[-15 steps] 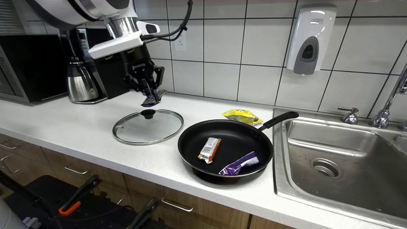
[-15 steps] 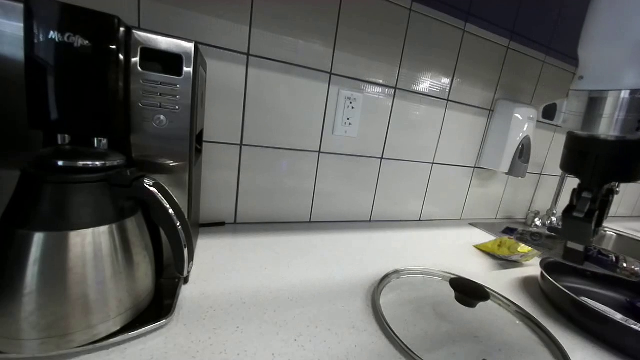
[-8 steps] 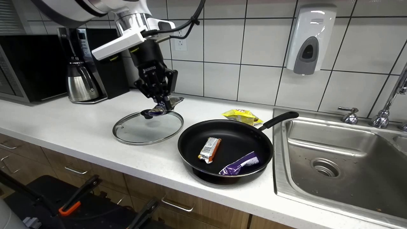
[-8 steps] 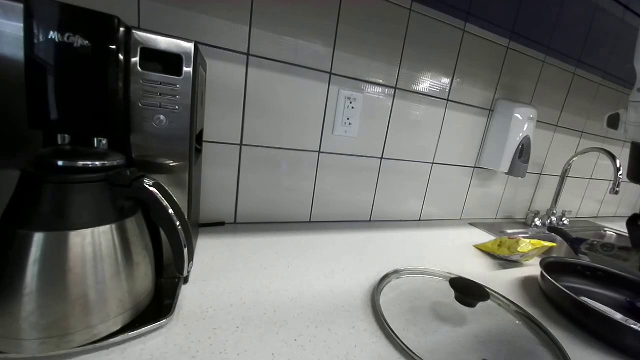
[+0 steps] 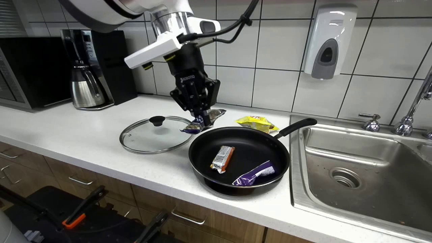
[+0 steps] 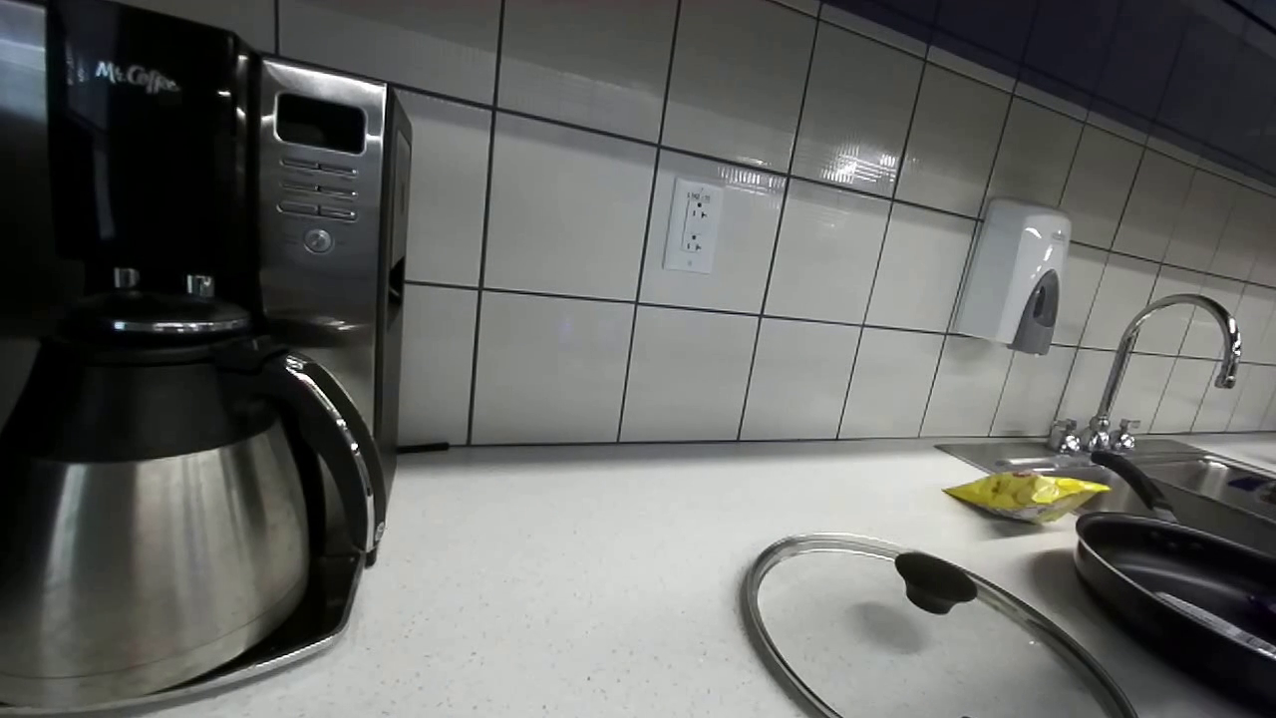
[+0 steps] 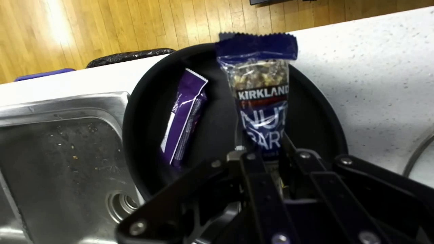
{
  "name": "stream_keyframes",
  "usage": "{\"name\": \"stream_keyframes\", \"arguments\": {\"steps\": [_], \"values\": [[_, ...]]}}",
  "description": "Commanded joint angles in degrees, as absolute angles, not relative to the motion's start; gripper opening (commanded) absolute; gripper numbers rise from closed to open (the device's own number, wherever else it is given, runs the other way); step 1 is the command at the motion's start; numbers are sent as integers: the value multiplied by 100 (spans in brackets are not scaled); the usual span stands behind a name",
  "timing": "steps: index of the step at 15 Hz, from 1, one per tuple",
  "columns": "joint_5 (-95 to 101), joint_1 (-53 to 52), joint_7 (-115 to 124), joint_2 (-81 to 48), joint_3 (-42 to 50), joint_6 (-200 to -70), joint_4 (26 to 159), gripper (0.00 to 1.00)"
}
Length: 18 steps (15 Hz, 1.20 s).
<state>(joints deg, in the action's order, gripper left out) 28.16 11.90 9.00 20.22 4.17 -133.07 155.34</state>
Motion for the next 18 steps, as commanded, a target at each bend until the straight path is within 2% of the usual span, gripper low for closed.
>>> {"name": "stream_keyframes", "arguments": {"steps": [1, 6, 18], "values": [[3135, 1511, 991, 1757, 561, -13763, 15424, 4], [3562, 1687, 1275, 995, 562, -14278, 14994, 4], [3850, 1378, 1730, -616, 1137, -14996, 14004, 4]]}}
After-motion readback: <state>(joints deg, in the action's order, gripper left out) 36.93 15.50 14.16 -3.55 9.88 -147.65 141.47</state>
